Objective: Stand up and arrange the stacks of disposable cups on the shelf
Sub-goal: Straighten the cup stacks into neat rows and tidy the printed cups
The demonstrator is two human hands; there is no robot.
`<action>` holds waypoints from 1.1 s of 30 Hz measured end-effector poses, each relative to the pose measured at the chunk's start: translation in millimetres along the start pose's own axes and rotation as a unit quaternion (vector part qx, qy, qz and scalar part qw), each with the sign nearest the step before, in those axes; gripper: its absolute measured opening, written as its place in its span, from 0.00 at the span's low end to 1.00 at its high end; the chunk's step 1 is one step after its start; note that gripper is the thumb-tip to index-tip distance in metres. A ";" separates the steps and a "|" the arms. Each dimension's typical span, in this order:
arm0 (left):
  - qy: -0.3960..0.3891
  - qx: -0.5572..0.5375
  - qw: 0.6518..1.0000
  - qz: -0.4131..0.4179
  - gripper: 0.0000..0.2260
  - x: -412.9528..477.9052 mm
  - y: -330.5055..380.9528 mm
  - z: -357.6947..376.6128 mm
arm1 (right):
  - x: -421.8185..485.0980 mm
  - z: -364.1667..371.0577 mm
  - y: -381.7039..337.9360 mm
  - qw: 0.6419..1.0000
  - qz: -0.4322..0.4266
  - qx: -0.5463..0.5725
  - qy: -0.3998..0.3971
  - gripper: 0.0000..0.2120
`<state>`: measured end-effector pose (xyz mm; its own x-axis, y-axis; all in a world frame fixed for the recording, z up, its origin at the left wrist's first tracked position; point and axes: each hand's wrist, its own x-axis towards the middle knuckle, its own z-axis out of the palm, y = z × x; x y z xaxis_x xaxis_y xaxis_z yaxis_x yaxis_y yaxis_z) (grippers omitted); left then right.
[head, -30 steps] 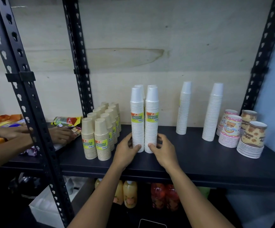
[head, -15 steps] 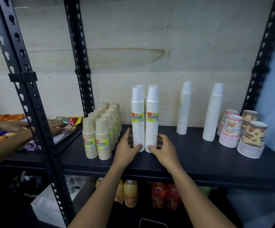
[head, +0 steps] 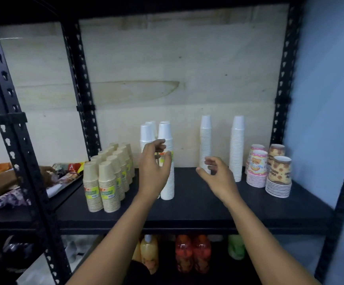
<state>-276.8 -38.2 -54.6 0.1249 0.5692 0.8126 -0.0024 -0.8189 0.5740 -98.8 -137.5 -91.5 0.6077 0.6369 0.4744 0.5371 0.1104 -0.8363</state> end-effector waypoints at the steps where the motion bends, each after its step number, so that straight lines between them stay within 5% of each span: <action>1: -0.020 -0.009 1.000 0.011 0.15 4.7 9.3 10.8 | 4.7 -9.2 -2.8 1.000 -0.010 -0.007 0.008 0.23; 9: -0.129 -0.020 0.991 0.003 0.21 29.5 11.5 99.4 | 46.2 -67.7 3.3 0.994 -0.028 -0.078 0.069 0.23; 19: -0.200 0.058 0.966 -0.153 0.34 63.5 -60.8 184.6 | 117.4 -95.2 36.0 0.978 0.011 -0.171 0.115 0.37; 26: -0.193 0.011 0.940 -0.280 0.46 50.4 -92.8 222.3 | 146.2 -87.8 47.7 0.979 0.064 -0.182 0.072 0.44; 33: -0.161 -0.018 0.943 -0.291 0.35 36.4 -103.0 235.5 | 149.3 -78.9 57.7 0.974 0.092 -0.199 0.057 0.35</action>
<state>-38.3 49.5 -107.9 0.4110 0.8645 0.2892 0.1271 -0.3685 0.9209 69.1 -96.3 -47.3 0.7646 0.5257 0.3728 0.5830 -0.3178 -0.7477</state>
